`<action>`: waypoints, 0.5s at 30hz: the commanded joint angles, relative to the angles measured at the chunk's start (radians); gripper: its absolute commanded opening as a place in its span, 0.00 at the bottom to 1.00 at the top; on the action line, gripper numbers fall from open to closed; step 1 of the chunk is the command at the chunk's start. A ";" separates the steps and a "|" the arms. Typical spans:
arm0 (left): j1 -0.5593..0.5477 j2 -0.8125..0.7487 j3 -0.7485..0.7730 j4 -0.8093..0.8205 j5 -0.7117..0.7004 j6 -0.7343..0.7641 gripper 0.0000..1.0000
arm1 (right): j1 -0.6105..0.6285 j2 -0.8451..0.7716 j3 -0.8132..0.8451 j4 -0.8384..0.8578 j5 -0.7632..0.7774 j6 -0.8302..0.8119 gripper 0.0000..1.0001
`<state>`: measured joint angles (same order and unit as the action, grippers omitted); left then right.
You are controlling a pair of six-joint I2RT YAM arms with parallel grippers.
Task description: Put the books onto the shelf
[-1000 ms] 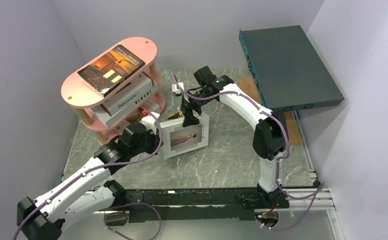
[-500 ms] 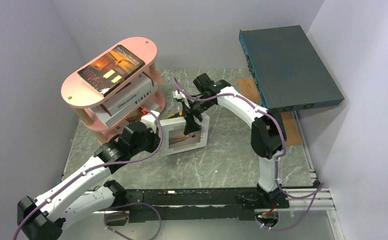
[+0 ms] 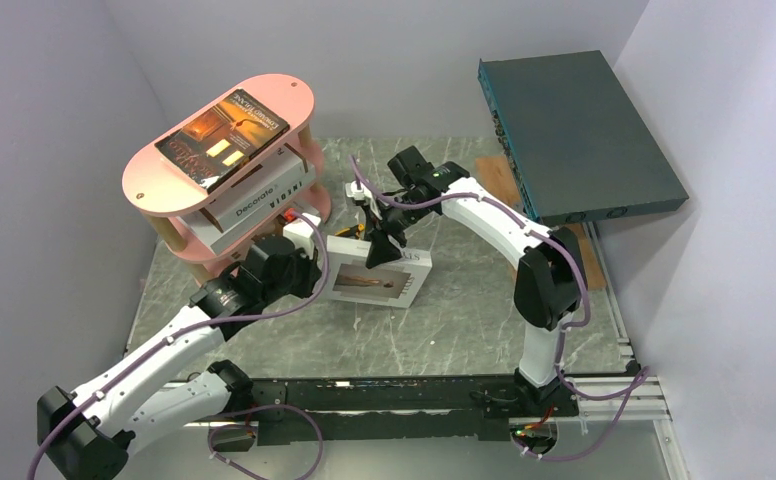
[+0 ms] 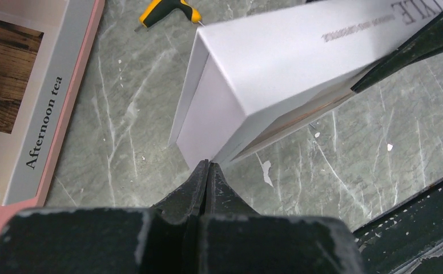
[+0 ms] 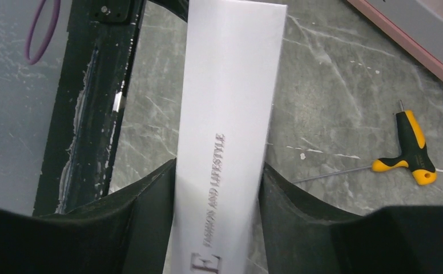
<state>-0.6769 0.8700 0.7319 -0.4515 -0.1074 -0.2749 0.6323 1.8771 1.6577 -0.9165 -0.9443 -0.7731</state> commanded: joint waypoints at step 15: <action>0.010 -0.049 0.110 -0.027 -0.050 0.016 0.00 | 0.078 -0.036 0.001 0.124 0.065 0.206 0.00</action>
<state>-0.6697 0.8467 0.7605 -0.4652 -0.1436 -0.2733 0.7151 1.8793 1.6535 -0.8825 -0.8837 -0.6411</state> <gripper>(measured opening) 0.007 0.449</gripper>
